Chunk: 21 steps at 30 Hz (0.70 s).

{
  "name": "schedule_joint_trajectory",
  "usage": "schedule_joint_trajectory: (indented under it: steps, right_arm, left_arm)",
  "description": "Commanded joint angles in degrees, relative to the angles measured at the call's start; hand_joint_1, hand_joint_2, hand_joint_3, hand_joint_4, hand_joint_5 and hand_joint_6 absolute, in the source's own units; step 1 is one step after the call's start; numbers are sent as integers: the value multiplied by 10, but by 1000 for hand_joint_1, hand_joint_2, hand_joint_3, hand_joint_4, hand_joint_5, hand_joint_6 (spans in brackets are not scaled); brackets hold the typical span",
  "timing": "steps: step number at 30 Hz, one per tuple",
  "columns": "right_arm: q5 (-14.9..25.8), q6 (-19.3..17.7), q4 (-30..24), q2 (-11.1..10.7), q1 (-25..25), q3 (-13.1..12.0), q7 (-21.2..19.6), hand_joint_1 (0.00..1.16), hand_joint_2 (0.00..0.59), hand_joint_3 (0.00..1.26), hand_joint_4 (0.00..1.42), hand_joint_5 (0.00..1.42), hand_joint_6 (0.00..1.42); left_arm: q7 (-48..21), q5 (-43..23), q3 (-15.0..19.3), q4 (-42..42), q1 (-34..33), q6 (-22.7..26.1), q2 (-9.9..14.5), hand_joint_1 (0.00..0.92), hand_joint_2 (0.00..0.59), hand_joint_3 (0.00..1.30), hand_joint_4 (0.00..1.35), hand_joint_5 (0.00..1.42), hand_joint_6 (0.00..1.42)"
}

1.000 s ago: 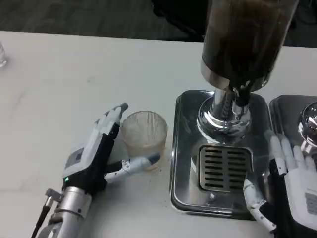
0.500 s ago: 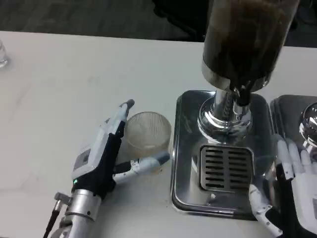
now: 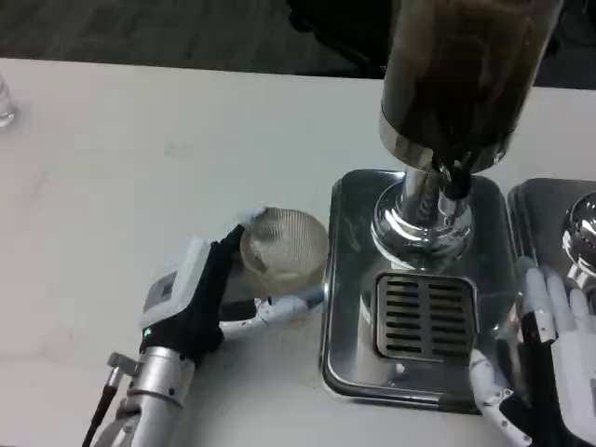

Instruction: Grasp the cup under the faucet to collect the drink, then remove the cup.

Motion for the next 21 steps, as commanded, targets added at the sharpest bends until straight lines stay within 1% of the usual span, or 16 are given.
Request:
schedule_joint_trajectory:
  steps: [1,2,3,8,11,14,15,21]
  right_arm:
    - [-2,1,-4,5,4,-3,-5,222,519,22,0,0,81]
    - [-1,1,-4,5,4,-3,-5,222,519,23,0,0,84]
    - [-1,1,-3,6,4,-3,-5,223,519,24,0,0,85]
    - [-1,0,-1,8,3,-3,-7,223,519,24,0,0,88]
    - [-1,0,0,10,2,-4,-8,224,519,24,0,0,89]
    - [-2,-1,1,10,2,-5,-10,224,519,25,0,0,90]
    - [-2,-1,1,10,1,-5,-10,224,519,25,0,0,90]
    - [-1,-4,4,8,-3,-8,-14,225,519,25,0,0,92]
  left_arm:
    - [20,2,-5,5,0,3,0,592,66,597,738,884,945]
    - [21,1,-5,5,-1,3,1,596,63,658,798,941,1001]
    - [24,2,-5,5,-2,4,1,600,60,686,832,972,1032]
    - [40,10,-13,3,-6,9,1,612,49,793,951,1097,1130]
    - [50,13,-16,1,-7,12,2,643,35,863,1041,1182,1183]
    - [63,15,-16,-4,-7,8,3,627,22,895,1081,1216,1222]
    - [65,15,-16,-6,-7,6,4,608,15,904,1094,1229,1234]
    - [80,15,-13,-20,-7,-7,8,585,8,931,1122,1257,1281]
